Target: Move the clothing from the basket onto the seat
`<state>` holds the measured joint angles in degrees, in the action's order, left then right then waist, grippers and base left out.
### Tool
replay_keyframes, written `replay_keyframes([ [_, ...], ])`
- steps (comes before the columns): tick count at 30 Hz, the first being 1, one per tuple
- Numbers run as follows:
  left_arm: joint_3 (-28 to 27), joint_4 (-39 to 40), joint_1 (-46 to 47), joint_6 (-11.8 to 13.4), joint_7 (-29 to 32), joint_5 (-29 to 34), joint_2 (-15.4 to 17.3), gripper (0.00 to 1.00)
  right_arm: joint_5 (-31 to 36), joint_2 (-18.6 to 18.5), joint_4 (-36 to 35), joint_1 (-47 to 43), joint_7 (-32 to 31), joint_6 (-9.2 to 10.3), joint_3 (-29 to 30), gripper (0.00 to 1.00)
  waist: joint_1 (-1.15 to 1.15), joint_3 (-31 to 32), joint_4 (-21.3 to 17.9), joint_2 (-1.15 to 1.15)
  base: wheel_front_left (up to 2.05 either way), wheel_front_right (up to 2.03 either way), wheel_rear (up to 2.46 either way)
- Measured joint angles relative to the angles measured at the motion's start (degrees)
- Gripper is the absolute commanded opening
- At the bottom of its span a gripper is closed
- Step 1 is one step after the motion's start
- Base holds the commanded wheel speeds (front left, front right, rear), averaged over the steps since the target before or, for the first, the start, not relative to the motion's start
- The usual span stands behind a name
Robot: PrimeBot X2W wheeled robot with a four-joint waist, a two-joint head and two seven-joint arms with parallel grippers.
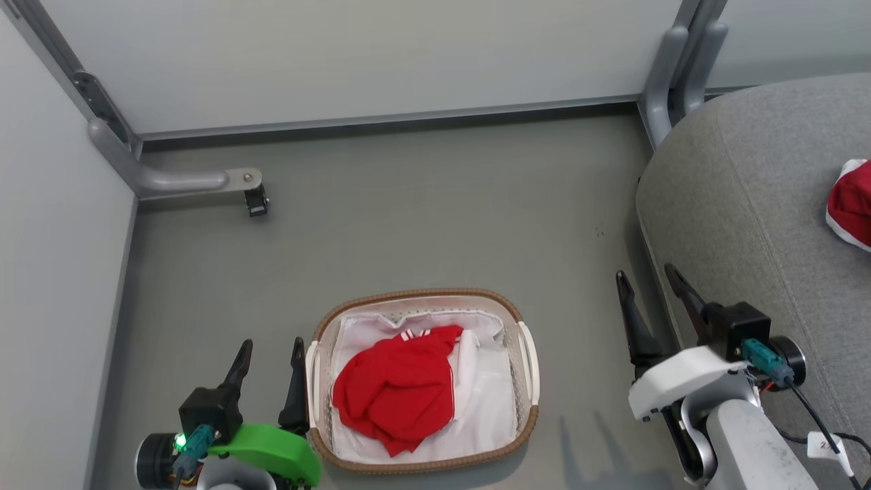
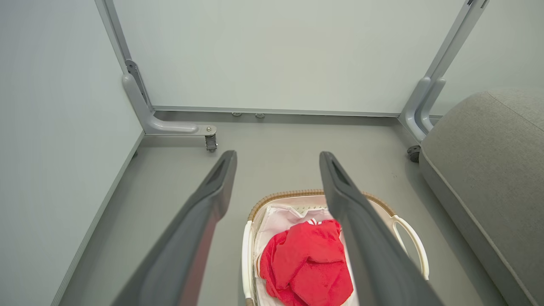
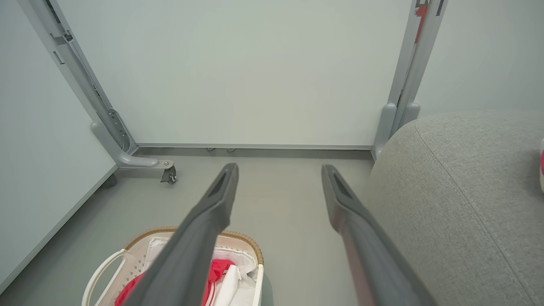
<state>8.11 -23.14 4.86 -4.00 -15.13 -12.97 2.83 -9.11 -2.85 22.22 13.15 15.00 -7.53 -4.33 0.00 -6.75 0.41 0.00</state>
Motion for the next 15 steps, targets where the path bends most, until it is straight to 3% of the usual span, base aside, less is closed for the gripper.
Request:
replay_keyframes([
  [15, 6.11, -11.39, 15.45, -0.60, 0.00, 0.15, -0.07, 1.00, -1.62, 0.00, -7.08, 9.81, 0.00, 0.00, -2.74, 1.00, 0.00, -15.39, -3.72, 0.00, 0.00, 0.00, 0.00],
])
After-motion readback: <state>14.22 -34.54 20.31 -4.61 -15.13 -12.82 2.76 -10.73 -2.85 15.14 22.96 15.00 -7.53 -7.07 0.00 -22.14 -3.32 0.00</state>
